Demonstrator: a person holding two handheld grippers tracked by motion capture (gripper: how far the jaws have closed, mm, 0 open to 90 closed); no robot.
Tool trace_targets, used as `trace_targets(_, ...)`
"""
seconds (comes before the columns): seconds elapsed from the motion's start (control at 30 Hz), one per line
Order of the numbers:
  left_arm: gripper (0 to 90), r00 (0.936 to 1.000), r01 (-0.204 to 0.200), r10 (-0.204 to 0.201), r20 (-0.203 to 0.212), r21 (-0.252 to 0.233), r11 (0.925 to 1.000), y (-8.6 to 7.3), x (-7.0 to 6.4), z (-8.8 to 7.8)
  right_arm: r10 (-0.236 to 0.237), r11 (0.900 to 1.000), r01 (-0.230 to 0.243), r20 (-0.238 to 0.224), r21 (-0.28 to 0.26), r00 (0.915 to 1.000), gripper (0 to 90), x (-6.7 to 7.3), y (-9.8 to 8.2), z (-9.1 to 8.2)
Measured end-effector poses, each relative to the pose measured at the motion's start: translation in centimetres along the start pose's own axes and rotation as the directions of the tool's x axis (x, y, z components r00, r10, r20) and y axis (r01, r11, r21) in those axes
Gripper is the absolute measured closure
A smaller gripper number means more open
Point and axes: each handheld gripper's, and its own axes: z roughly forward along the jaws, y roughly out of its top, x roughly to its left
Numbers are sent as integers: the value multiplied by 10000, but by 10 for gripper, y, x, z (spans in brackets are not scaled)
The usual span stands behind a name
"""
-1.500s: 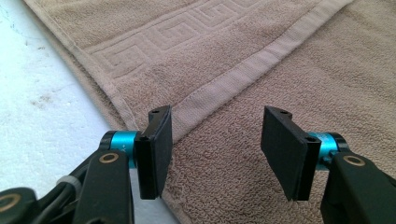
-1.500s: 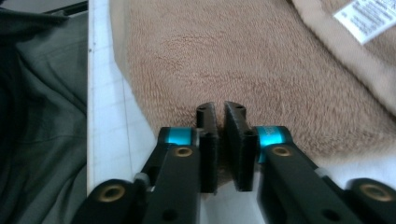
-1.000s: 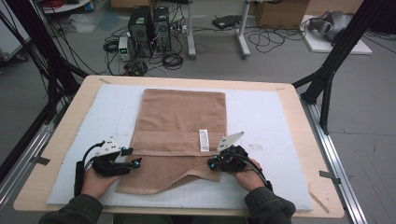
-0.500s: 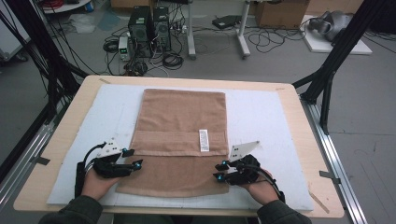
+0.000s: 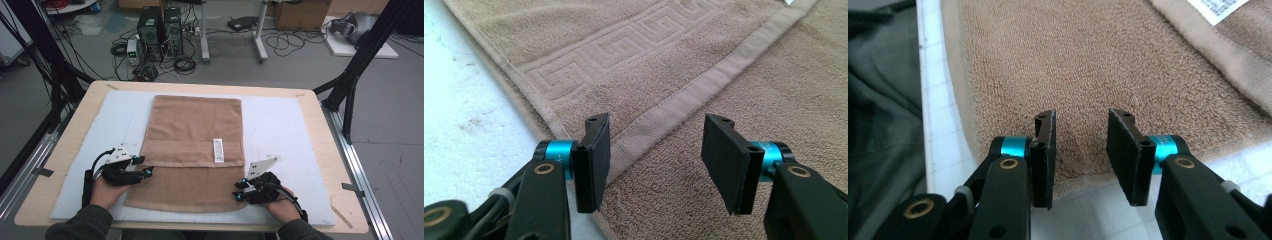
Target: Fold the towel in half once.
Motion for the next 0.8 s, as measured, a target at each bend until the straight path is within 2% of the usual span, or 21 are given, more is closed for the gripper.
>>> trace_targets(0.13, 461, 10000, 92, -92, -27, -71, 9999, 0, 1, -1, -44, 9995, 36, -263, -310, 9996, 646, 0, 3, -6)
trace_targets(0.2, 461, 9999, 125, -125, -20, -74, 9999, 0, 1, 0, -149, 9992, 140, -237, -363, 9996, 645, 2, 4, -8)
trace_targets(0.27, 461, 10000, 88, -88, -7, -14, 10000, 0, 1, 0, -306, 9993, 296, -418, -249, 9987, 649, 4, 2, -7)
trace_targets(0.33, 461, 10000, 72, -72, 9, -6, 10000, 0, 0, 1, -393, 9992, 393, -381, -19, 9985, 656, 6, 1, -3)
trace_targets(0.37, 462, 10000, 55, -55, 11, -1, 10000, 0, 0, 1, -429, 9987, 439, -398, 270, 9983, 692, 7, 0, 1)
trace_targets(0.43, 472, 9999, 88, -88, 63, -57, 9999, 1, 0, 1, -639, 9976, 645, -252, 260, 9976, 776, 8, -1, 4)
trace_targets(0.5, 491, 9996, 222, -219, 150, -179, 9996, 2, 0, 0, -536, 9975, 565, -672, 433, 9963, 890, 5, 2, 3)
trace_targets(0.57, 491, 9996, 201, -197, 183, -201, 9996, 4, 1, -2, -818, 9940, 862, -653, 679, 9945, 891, 7, 7, 0)
trace_targets(0.6, 491, 9996, 224, -220, 181, -251, 9994, 5, 1, -2, -850, 9946, 884, -622, 541, 9944, 861, 6, 8, -2)
trace_targets(0.7, 493, 9997, 192, -188, 135, -261, 9995, 10, 3, -1, -497, 9987, 495, -272, -74, 9984, 779, -1, 11, -10)
trace_targets(0.8, 527, 9997, 227, -224, 118, -274, 9994, 13, 6, 4, -157, 9993, 172, 455, -326, 9988, 733, -15, 15, -11)
